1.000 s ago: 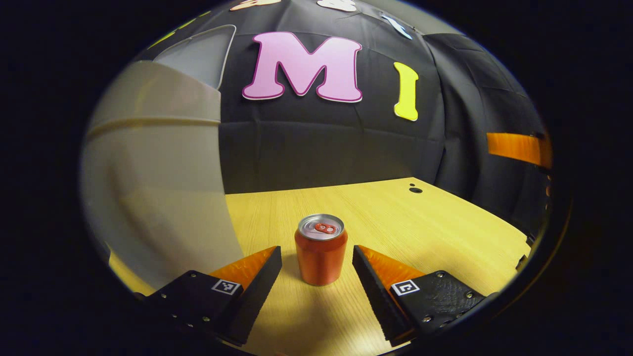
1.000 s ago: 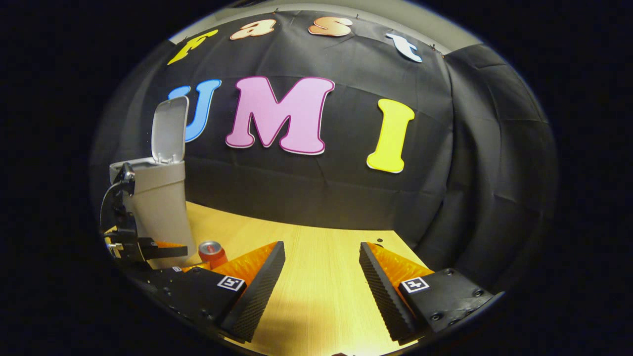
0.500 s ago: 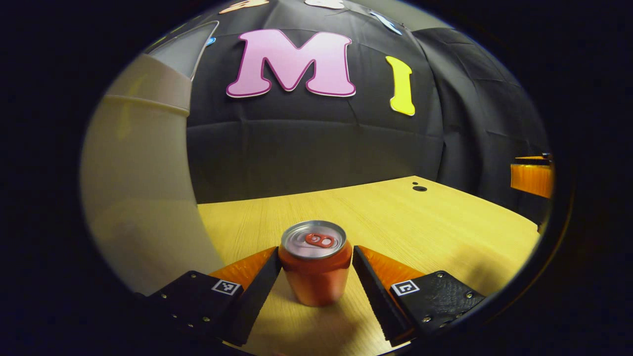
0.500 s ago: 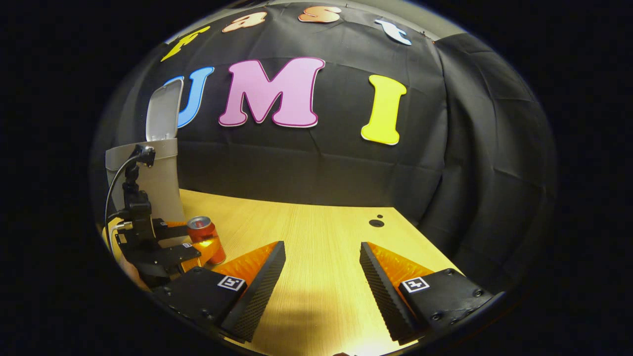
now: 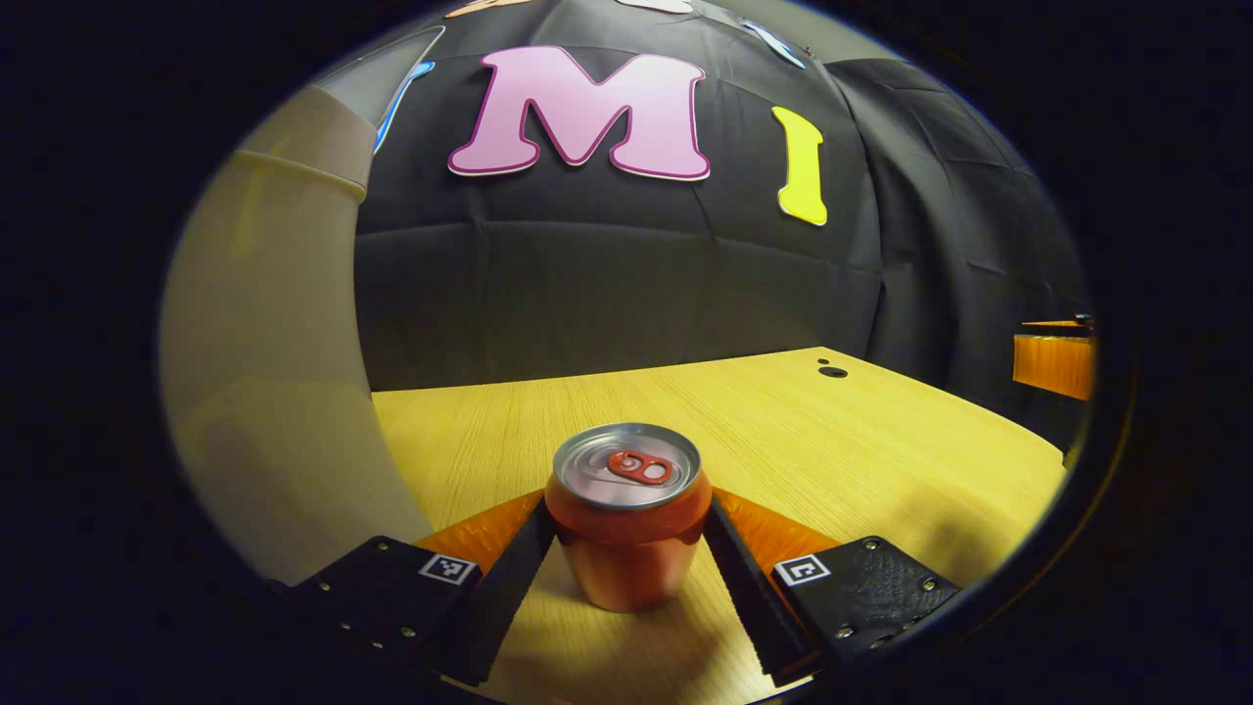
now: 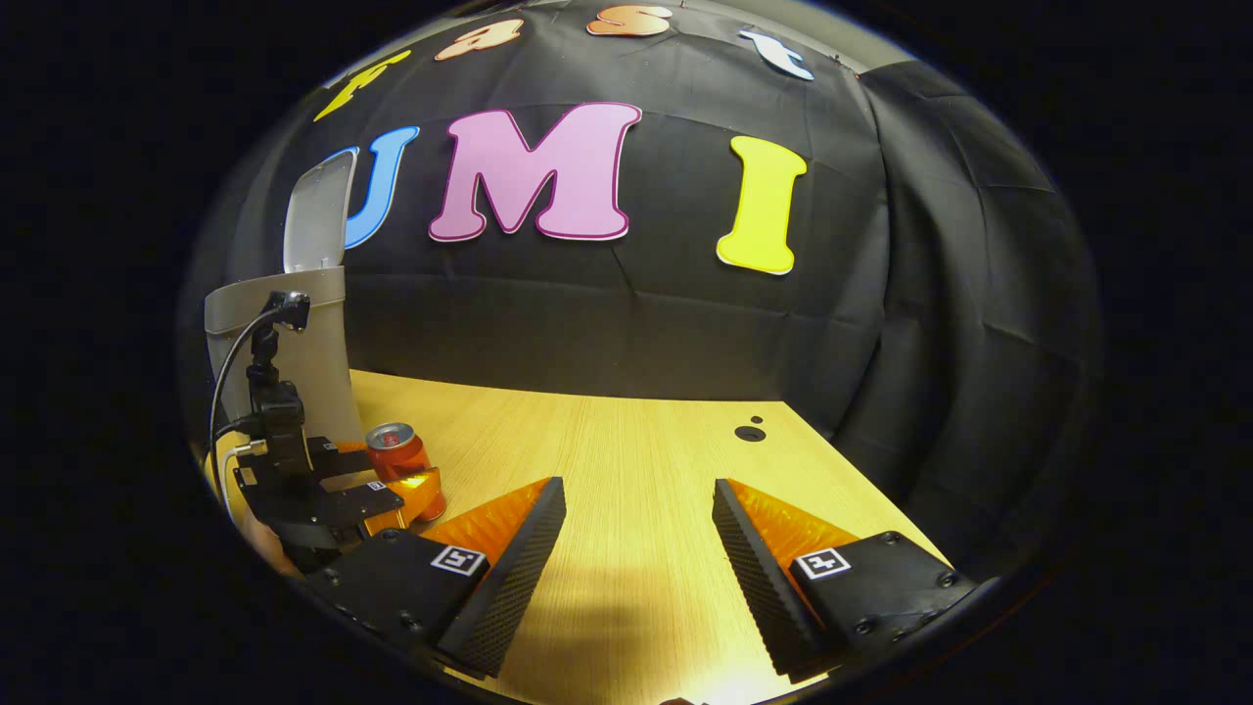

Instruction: Press the lid of the desktop garbage bin to open it, pick up the crumpled paper on the desktop and throw it into the bin, then pick up the pop can on the desktop and drop it into the bin, and finally close the garbage bin lid.

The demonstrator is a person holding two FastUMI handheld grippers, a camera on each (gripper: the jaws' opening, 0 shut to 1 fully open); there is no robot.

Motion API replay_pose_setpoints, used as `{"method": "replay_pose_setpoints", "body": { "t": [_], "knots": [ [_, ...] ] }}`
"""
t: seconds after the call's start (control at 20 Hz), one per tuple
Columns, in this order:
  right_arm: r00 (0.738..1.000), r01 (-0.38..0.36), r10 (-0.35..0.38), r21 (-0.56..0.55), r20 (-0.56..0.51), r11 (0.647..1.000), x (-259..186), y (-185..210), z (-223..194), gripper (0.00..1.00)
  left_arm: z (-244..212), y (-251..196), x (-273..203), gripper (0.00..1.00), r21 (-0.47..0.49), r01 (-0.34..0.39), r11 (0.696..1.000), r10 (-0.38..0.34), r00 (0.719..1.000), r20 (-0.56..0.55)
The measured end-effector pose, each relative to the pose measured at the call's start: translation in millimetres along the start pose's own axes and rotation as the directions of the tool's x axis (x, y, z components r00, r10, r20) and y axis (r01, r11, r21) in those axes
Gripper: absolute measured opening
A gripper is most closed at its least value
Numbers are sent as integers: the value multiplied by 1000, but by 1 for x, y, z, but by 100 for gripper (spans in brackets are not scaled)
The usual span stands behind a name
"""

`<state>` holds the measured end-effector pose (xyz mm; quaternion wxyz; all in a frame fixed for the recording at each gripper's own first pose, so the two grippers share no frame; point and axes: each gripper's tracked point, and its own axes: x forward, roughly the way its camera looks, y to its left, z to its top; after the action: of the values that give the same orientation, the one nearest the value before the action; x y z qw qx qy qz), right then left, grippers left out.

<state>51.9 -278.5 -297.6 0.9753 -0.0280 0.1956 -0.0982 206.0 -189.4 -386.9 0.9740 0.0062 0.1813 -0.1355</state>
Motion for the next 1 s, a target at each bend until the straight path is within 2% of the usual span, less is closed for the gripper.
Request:
{"method": "replay_pose_setpoints", "body": {
  "t": [0.05,0.15,0.35,0.5,0.7,1.0],
  "knots": [
    [1000,-3,3,-2,-3,1000,0,1,-1,99,0,0,1,95,-1,3,1000,-3,1000,1],
    [1000,-11,11,-9,-15,1000,1,3,-4,99,0,-2,2,85,-6,22,1000,-22,1000,0],
    [999,-17,17,3,-27,1000,1,10,-9,99,1,-5,1,84,8,37,999,-37,999,-13],
    [1000,-11,12,7,-24,1000,-1,9,-8,98,19,-7,-9,83,-7,43,999,-43,999,8],
    [1000,-7,8,10,-18,1000,-2,8,-7,98,71,-9,-30,83,-31,66,997,-64,995,80],
    [1000,-19,19,32,-20,999,-4,20,-12,99,169,-8,-84,83,-26,120,992,-112,971,213]
  ]
}}
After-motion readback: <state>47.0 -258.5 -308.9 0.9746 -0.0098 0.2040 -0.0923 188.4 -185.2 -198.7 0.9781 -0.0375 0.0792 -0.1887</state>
